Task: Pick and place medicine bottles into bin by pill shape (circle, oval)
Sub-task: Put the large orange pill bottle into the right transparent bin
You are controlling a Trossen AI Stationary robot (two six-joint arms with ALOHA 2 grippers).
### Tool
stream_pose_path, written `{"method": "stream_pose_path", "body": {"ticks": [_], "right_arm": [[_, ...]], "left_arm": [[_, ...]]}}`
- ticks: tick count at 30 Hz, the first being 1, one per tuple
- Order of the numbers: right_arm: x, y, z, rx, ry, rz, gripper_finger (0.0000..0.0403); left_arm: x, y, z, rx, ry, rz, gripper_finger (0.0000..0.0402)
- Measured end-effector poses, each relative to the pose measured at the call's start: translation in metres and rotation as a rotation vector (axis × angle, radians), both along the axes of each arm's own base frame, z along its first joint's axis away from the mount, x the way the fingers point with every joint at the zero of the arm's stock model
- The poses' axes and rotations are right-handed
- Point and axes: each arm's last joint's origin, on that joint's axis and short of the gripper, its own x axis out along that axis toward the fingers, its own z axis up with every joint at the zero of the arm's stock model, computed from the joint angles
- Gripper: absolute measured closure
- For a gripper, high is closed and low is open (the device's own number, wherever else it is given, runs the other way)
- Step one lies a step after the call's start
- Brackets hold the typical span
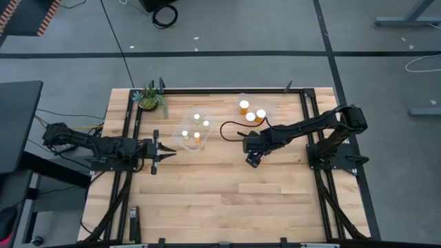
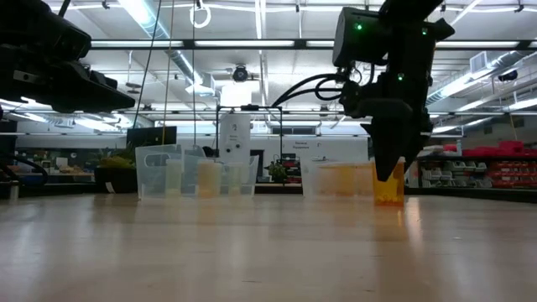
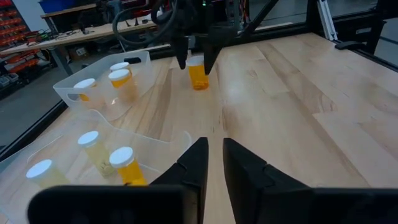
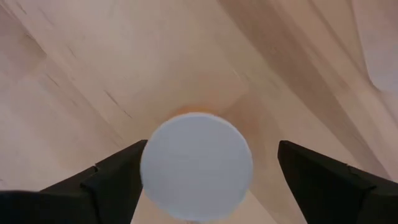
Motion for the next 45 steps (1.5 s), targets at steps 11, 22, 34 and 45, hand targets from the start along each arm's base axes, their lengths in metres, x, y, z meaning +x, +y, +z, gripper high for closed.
{"method": "stream_pose_path", "body": {"ticks": [11, 22, 34, 45], "right_arm": [[-0.001, -0.009, -0.008, 0.016, -0.031, -0.023, 0.0096], [-0.001, -0.01, -0.008, 0.028, -0.03, -0.023, 0.016], [-0.001, -0.01, -0.008, 0.028, -0.03, -0.022, 0.0189], [0.004, -0.03, 0.003, 0.047, -0.031, -0.037, 0.0192]], "left_arm": [[0.0, 0.0, 0.0, 0.0, 0.0, 0.0, 0.0348], [0.0, 0.0, 0.0, 0.0, 0.0, 0.0, 0.0343], [0.0, 0.0, 0.0, 0.0, 0.0, 0.0, 0.0349], [0.0, 0.0, 0.0, 0.0, 0.0, 0.0, 0.0342]]}}
